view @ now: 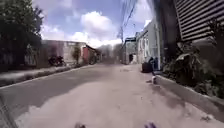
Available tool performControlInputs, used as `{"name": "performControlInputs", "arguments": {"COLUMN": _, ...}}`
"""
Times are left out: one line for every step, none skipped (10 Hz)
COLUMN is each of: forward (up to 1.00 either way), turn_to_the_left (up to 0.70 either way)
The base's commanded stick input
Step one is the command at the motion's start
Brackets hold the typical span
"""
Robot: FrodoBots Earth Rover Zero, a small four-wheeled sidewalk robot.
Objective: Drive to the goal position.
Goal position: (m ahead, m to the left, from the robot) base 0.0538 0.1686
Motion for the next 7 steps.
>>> {"name": "performControlInputs", "arguments": {"forward": 0.7, "turn_to_the_left": 0.0}}
{"name": "performControlInputs", "arguments": {"forward": 0.7, "turn_to_the_left": 0.0}}
{"name": "performControlInputs", "arguments": {"forward": 0.7, "turn_to_the_left": 0.0}}
{"name": "performControlInputs", "arguments": {"forward": 0.7, "turn_to_the_left": 0.0}}
{"name": "performControlInputs", "arguments": {"forward": 0.7, "turn_to_the_left": 0.0}}
{"name": "performControlInputs", "arguments": {"forward": 0.7, "turn_to_the_left": 0.0}}
{"name": "performControlInputs", "arguments": {"forward": 0.7, "turn_to_the_left": 0.0}}
